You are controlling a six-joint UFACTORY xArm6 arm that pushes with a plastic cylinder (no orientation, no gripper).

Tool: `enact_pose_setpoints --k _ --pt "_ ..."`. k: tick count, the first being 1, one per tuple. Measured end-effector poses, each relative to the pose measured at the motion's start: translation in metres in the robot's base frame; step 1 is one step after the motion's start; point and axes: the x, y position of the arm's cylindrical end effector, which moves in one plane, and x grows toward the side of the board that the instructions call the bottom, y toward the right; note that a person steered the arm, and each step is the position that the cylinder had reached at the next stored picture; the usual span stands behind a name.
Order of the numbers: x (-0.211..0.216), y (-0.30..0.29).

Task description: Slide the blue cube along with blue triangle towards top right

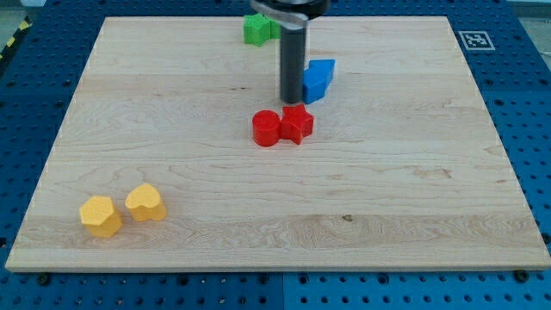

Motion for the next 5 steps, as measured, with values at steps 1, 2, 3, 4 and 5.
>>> enact_pose_setpoints --k 1,2,3,4,5 --pt "-0.012 0.024" --pt "-0.012 0.028" --pt "-0.012 0.028" --pt "-0.013 0.014" --pt "-0.042 -0.011"
